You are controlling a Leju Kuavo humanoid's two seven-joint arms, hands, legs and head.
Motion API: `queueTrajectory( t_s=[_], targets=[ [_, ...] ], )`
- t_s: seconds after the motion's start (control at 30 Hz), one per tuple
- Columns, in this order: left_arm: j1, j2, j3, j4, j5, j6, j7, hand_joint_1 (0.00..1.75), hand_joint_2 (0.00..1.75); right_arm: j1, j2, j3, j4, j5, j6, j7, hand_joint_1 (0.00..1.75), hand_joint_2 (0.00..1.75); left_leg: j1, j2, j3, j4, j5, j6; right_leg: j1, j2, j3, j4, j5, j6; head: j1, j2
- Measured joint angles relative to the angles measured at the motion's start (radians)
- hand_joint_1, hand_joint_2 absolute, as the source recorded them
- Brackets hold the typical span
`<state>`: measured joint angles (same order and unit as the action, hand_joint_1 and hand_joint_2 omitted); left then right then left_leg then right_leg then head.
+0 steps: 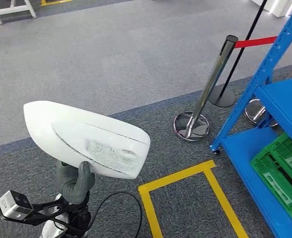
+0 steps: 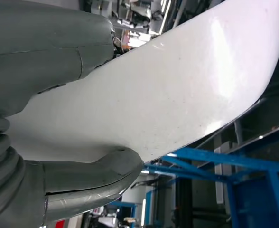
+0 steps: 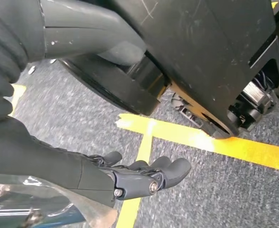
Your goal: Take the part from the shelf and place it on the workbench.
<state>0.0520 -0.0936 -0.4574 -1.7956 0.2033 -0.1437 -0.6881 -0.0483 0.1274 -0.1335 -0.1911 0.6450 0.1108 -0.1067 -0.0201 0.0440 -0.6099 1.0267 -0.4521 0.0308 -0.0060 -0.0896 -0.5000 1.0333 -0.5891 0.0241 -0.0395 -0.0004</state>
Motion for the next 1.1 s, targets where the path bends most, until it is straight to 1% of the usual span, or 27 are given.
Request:
queueTrajectory(
  t_s=[0.03,0.07,0.1,0.13,0.17,0.2,0.23,0.27,0.3,0.33,0.37,0.4,0.47,0.5,0.53,0.6,0.63,0.67,0.7,0.73,0.77,0.83,0.9,0.97,1.0,1.03,1.1],
  targets=[
    [-0.003,-0.003,-0.001,0.003,0.001,-0.001,0.000,1.75,1.75,0.000,-0.001,0.003,0.000,0.001,0.001,0.000,0.00,1.75,0.004,-0.012,0.004,-0.006,0.003,0.004,-0.001,0.029,-0.017,0.034,-0.019,0.003,0.002,0.000],
    [-0.005,-0.007,-0.002,0.006,0.001,-0.002,0.001,1.75,1.75,-0.001,-0.002,0.006,-0.001,0.001,0.002,-0.001,0.00,1.75,0.007,-0.023,0.006,-0.009,0.004,0.007,-0.003,0.061,-0.047,0.089,-0.044,0.005,0.003,0.000],
    [-0.006,-0.009,-0.003,0.009,0.001,-0.003,0.001,1.75,1.75,-0.003,-0.002,0.008,-0.001,0.000,0.003,-0.002,0.00,1.75,0.008,-0.034,0.006,-0.009,0.004,0.010,-0.004,0.080,-0.084,0.157,-0.069,0.007,0.004,0.000],
    [-0.006,-0.010,-0.004,0.012,0.002,-0.004,0.001,1.75,1.75,-0.007,-0.002,0.009,-0.001,-0.001,0.003,-0.004,0.00,1.75,0.008,-0.046,0.006,-0.009,0.003,0.011,-0.004,0.088,-0.121,0.220,-0.087,0.010,0.005,0.000],
    [-0.006,-0.011,-0.004,0.015,0.002,-0.005,0.001,1.75,1.75,-0.011,-0.003,0.009,-0.002,-0.002,0.003,-0.004,0.00,1.75,0.008,-0.060,0.008,-0.009,0.003,0.011,-0.005,0.090,-0.146,0.256,-0.087,0.012,0.004,0.000],
    [-0.006,-0.011,-0.004,0.017,0.002,-0.006,0.001,1.75,1.75,-0.014,-0.003,0.010,-0.002,-0.002,0.003,-0.003,0.00,1.75,0.010,-0.074,0.010,-0.008,0.002,0.010,-0.006,0.091,-0.155,0.258,-0.068,0.015,0.004,0.000],
    [-0.006,-0.011,-0.004,0.020,0.002,-0.006,0.001,1.75,1.75,-0.015,-0.003,0.010,-0.002,-0.002,0.002,-0.001,0.00,1.75,0.012,-0.090,0.012,-0.005,0.000,0.007,-0.009,0.094,-0.144,0.219,-0.030,0.019,0.004,0.000],
    [-0.006,-0.011,-0.004,0.022,0.002,-0.007,0.001,1.75,1.75,-0.014,-0.003,0.010,-0.002,-0.001,0.003,0.001,0.00,1.75,0.016,-0.107,0.013,-0.001,-0.004,0.002,-0.014,0.107,-0.122,0.158,0.012,0.024,0.004,0.000],
    [-0.006,-0.011,-0.004,0.023,0.002,-0.007,0.001,1.75,1.75,-0.011,-0.002,0.011,-0.001,-0.001,0.003,0.003,0.00,1.75,0.018,-0.123,0.012,0.007,-0.008,-0.005,-0.019,0.133,-0.099,0.099,0.041,0.030,0.006,0.000],
    [-0.007,-0.011,-0.005,0.025,0.003,-0.007,0.001,1.75,1.75,-0.008,-0.001,0.011,-0.001,-0.001,0.004,0.004,0.00,1.75,0.019,-0.139,0.007,0.016,-0.011,-0.012,-0.023,0.156,-0.078,0.054,0.055,0.031,0.007,0.000],
    [-0.007,-0.012,-0.005,0.027,0.003,-0.008,0.002,1.75,1.75,-0.007,0.000,0.011,-0.001,-0.002,0.005,0.004,0.00,1.75,0.020,-0.151,0.001,0.023,-0.012,-0.018,-0.025,0.175,-0.066,0.031,0.055,0.029,0.008,0.000],
    [-0.006,-0.012,-0.005,0.028,0.003,-0.009,0.002,1.75,1.75,-0.007,0.001,0.012,0.000,-0.002,0.006,0.003,0.00,1.75,0.021,-0.162,-0.005,0.025,-0.011,-0.024,-0.024,0.181,-0.060,0.025,0.048,0.023,0.009,0.000],
    [-0.004,-0.011,-0.005,0.029,0.004,-0.010,0.002,1.75,1.75,-0.008,0.002,0.012,-0.001,-0.002,0.009,0.004,0.00,1.75,0.023,-0.176,-0.010,0.026,-0.008,-0.032,-0.023,0.160,-0.054,0.021,0.047,0.011,0.008,0.000],
    [-0.004,-0.011,-0.005,0.029,0.004,-0.010,0.002,1.75,1.75,-0.008,0.002,0.012,-0.001,-0.002,0.009,0.004,0.00,1.75,0.022,-0.161,-0.015,0.036,-0.014,-0.035,-0.024,0.147,-0.050,0.020,0.047,0.005,0.004,0.000],
    [-0.006,-0.010,-0.005,0.029,0.004,-0.010,0.002,1.75,1.75,-0.007,0.002,0.012,-0.001,-0.002,0.010,0.005,0.00,1.75,0.020,-0.136,-0.028,0.065,-0.030,-0.039,-0.024,0.133,-0.047,0.018,0.047,-0.002,0.000,0.000],
    [-0.008,-0.010,-0.005,0.030,0.005,-0.010,0.001,1.75,1.75,-0.004,0.002,0.012,-0.001,-0.002,0.010,0.006,0.00,1.75,0.019,-0.075,-0.082,0.178,-0.084,-0.045,-0.019,0.102,-0.042,0.017,0.043,-0.012,-0.008,0.000],
    [-0.008,-0.010,-0.005,0.031,0.006,-0.010,0.001,1.75,1.75,-0.003,0.001,0.012,-0.001,-0.002,0.010,0.007,0.00,1.75,0.020,-0.061,-0.114,0.244,-0.109,-0.046,-0.016,0.086,-0.041,0.017,0.040,-0.016,-0.009,0.000],
    [-0.007,-0.010,-0.005,0.032,0.008,-0.010,0.001,1.75,1.75,-0.003,0.000,0.011,-0.001,-0.002,0.010,0.008,0.00,1.75,0.021,-0.056,-0.137,0.290,-0.121,-0.045,-0.013,0.072,-0.039,0.017,0.038,-0.018,-0.009,0.000],
    [-0.006,-0.010,-0.005,0.033,0.009,-0.010,0.001,1.75,1.75,-0.003,0.000,0.011,-0.001,-0.002,0.010,0.009,0.00,1.75,0.021,-0.054,-0.144,0.302,-0.115,-0.042,-0.010,0.058,-0.037,0.017,0.035,-0.019,-0.009,0.000],
    [-0.005,-0.010,-0.005,0.034,0.010,-0.010,0.001,1.75,1.75,-0.003,0.000,0.011,-0.001,-0.002,0.010,0.011,0.00,1.75,0.019,-0.051,-0.133,0.277,-0.091,-0.037,-0.008,0.045,-0.033,0.017,0.032,-0.020,-0.009,0.000],
    [-0.005,-0.010,-0.005,0.035,0.010,-0.011,0.001,1.75,1.75,-0.004,0.000,0.011,-0.002,-0.001,0.011,0.011,0.00,1.75,0.015,-0.042,-0.104,0.220,-0.055,-0.029,-0.006,0.032,-0.027,0.017,0.028,-0.020,-0.009,0.000],
    [-0.006,-0.010,-0.005,0.035,0.011,-0.011,0.002,1.75,1.75,-0.004,0.000,0.012,-0.002,-0.001,0.011,0.012,0.00,1.75,-0.004,0.010,-0.041,0.098,-0.008,-0.009,-0.003,0.012,-0.019,0.014,0.018,-0.018,-0.009,0.000],
    [-0.007,-0.010,-0.004,0.035,0.011,-0.012,0.001,1.75,1.75,-0.003,0.001,0.012,-0.002,0.001,0.012,0.013,0.00,1.75,-0.020,0.046,-0.016,0.043,-0.006,0.004,0.002,-0.010,-0.014,0.009,0.014,-0.014,-0.010,0.000],
    [-0.006,-0.010,-0.003,0.035,0.011,-0.013,0.001,1.75,1.75,-0.005,0.000,0.012,-0.003,0.002,0.011,0.015,0.00,1.75,-0.018,0.026,-0.011,0.023,-0.005,0.009,0.005,-0.031,-0.006,-0.001,0.010,-0.008,-0.011,0.000],
    [-0.005,-0.011,-0.003,0.035,0.011,-0.014,0.001,1.75,1.75,-0.006,0.000,0.012,-0.003,0.003,0.011,0.016,0.00,1.75,-0.014,0.013,-0.005,0.012,-0.002,0.012,0.005,-0.023,-0.004,0.001,0.004,-0.006,-0.010,0.000],
    [-0.006,-0.011,-0.002,0.035,0.011,-0.015,0.000,1.75,1.75,-0.006,-0.001,0.013,-0.004,0.004,0.011,0.016,0.00,1.75,-0.009,0.001,0.002,0.002,0.001,0.015,0.005,0.000,-0.011,0.018,-0.008,-0.004,-0.009,0.000],
    [-0.008,-0.015,-0.002,0.035,0.014,-0.017,0.001,1.75,1.75,-0.006,-0.001,0.014,-0.005,0.004,0.012,0.014,0.00,1.75,-0.002,-0.024,0.010,-0.009,0.004,0.019,0.004,0.063,-0.060,0.117,-0.051,0.001,-0.004,0.000]
  ],
)
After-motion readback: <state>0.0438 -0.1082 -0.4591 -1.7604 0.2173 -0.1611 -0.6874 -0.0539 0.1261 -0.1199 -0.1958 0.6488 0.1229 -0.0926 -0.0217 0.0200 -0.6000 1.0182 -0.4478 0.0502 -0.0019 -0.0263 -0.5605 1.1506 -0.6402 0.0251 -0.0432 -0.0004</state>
